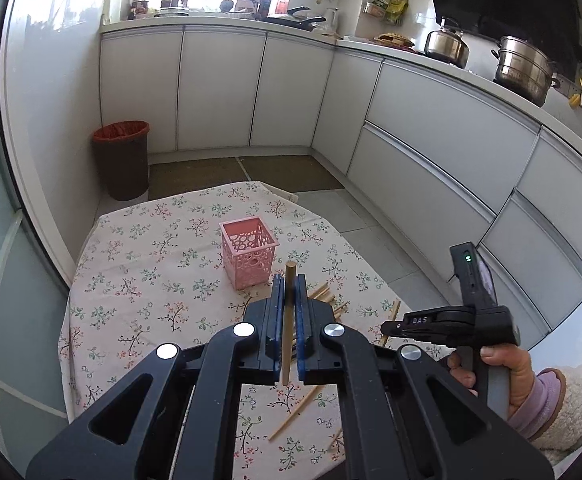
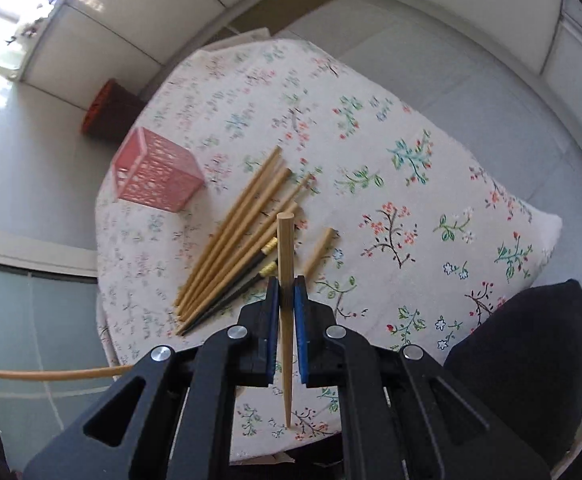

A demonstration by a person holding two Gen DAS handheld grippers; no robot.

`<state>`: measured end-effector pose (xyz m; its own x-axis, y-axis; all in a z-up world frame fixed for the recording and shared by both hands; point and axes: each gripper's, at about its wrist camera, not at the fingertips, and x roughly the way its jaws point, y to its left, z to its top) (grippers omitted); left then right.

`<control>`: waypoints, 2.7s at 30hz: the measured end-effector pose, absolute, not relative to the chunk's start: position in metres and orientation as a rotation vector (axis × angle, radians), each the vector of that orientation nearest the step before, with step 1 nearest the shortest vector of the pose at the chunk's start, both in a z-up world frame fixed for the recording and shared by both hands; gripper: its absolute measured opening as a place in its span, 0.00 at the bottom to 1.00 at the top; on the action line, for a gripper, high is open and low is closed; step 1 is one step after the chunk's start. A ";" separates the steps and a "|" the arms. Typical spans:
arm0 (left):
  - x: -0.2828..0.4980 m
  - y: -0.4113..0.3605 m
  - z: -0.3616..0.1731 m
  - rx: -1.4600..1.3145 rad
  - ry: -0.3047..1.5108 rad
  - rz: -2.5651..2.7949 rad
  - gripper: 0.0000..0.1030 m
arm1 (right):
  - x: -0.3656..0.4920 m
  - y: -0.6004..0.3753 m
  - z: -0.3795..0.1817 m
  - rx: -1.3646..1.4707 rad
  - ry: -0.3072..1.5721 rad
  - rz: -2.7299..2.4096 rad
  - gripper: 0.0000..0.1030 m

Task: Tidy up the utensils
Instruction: 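Lift the chopstick upright with the left gripper and carry it over the pink holder, then open the left gripper to drop the chopstick into the pink holder, then move the left gripper back to the pile and close on another chopstick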

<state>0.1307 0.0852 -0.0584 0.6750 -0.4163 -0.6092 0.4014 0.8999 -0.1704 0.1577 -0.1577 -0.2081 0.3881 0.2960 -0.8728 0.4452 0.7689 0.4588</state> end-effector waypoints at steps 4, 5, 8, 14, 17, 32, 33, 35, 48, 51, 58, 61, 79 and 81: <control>0.135 0.080 -0.042 -0.034 0.677 -0.430 0.04 | 0.147 -0.158 -0.155 0.661 1.068 -0.024 0.07; 0.138 0.079 -0.037 -0.039 0.673 -0.425 0.04 | 0.145 -0.160 -0.140 0.644 1.034 -0.010 0.07; 0.149 0.073 -0.022 -0.030 0.655 -0.405 0.04 | 0.153 -0.165 -0.096 0.611 0.953 0.041 0.07; 0.183 0.063 0.013 -0.029 0.588 -0.372 0.04 | 0.192 -0.169 -0.023 0.564 0.766 0.061 0.07; 0.206 0.060 0.028 -0.038 0.556 -0.351 0.04 | 0.217 -0.165 -0.001 0.549 0.705 0.074 0.07; 0.312 0.050 -0.024 -0.076 0.596 -0.239 0.05 | 0.320 -0.119 -0.056 0.396 0.683 0.153 0.07; 0.317 0.051 -0.030 -0.084 0.603 -0.247 0.05 | 0.323 -0.116 -0.064 0.383 0.692 0.167 0.07; 0.322 0.054 -0.044 -0.106 0.634 -0.258 0.25 | 0.327 -0.112 -0.075 0.351 0.701 0.166 0.11; 0.292 0.057 -0.022 -0.100 0.558 -0.223 0.49 | 0.308 -0.120 -0.061 0.325 0.660 0.109 0.34; 0.283 0.058 -0.019 -0.093 0.551 -0.211 0.49 | 0.297 -0.121 -0.052 0.324 0.620 0.081 0.44; 0.261 0.065 -0.016 -0.117 0.541 -0.162 0.67 | 0.269 -0.121 -0.039 0.291 0.580 0.014 0.66; 0.248 0.066 -0.014 -0.138 0.524 -0.143 0.77 | 0.256 -0.118 -0.035 0.256 0.570 -0.018 0.79; 0.193 0.056 -0.047 -0.142 0.611 -0.115 0.93 | 0.174 -0.147 -0.065 0.278 0.548 -0.270 0.94; 0.191 0.052 -0.053 -0.131 0.631 -0.126 0.93 | 0.165 -0.152 -0.072 0.279 0.562 -0.278 0.94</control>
<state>0.1914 0.0523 -0.0529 0.8003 -0.1565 -0.5788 0.0769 0.9841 -0.1598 0.1649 -0.1517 -0.0717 0.8113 -0.1808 -0.5560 0.3317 0.9255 0.1830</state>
